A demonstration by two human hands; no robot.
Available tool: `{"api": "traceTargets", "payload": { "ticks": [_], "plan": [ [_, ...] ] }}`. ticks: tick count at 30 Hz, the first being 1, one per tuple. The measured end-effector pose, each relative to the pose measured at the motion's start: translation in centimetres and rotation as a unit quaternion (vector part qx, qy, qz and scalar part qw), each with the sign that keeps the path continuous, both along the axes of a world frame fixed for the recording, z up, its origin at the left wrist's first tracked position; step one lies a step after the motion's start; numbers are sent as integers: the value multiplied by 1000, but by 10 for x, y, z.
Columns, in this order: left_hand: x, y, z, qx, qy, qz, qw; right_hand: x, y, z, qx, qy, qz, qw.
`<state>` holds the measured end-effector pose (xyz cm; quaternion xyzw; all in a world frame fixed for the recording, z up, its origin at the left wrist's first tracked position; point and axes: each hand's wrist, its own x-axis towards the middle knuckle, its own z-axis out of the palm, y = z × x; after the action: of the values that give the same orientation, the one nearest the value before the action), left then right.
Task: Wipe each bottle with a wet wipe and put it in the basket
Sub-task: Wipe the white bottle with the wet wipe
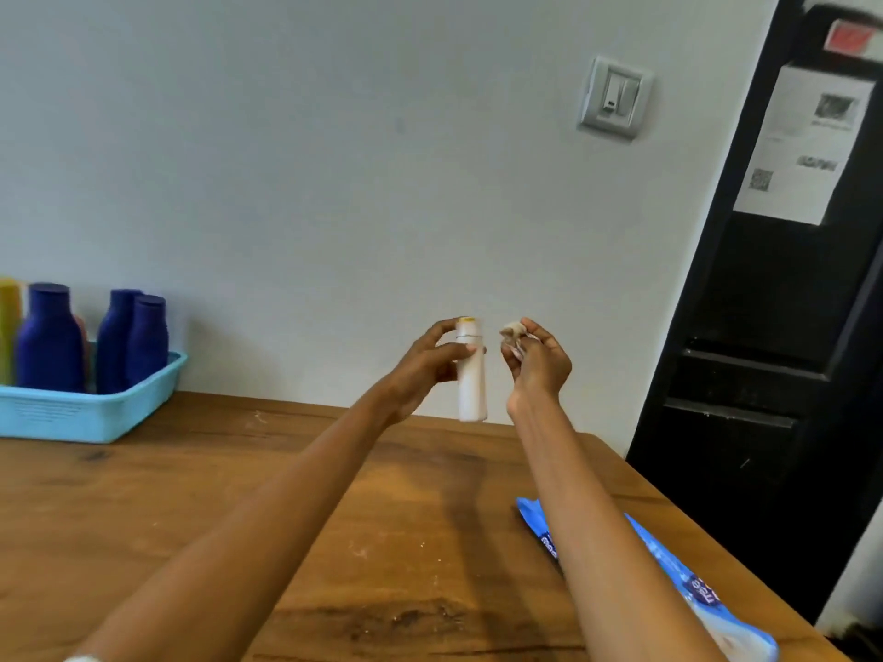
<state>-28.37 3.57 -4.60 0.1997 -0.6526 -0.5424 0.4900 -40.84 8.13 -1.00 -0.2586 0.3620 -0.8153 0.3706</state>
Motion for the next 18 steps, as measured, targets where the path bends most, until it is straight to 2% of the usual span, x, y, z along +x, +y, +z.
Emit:
{"api": "traceTargets", "payload": {
  "ticks": [4, 7, 15, 18],
  "plan": [
    [68, 34, 17, 10, 37, -62, 997, 57, 38, 28, -40, 52, 56, 996],
    [110, 58, 24, 9, 69, -64, 996, 102, 58, 36, -53, 149, 79, 984],
    [199, 95, 35, -6, 153, -9, 988, 187, 88, 42, -104, 405, 26, 908],
    [219, 99, 38, -23, 149, 3, 989, 207, 92, 43, -121, 387, -4, 914]
  ]
}}
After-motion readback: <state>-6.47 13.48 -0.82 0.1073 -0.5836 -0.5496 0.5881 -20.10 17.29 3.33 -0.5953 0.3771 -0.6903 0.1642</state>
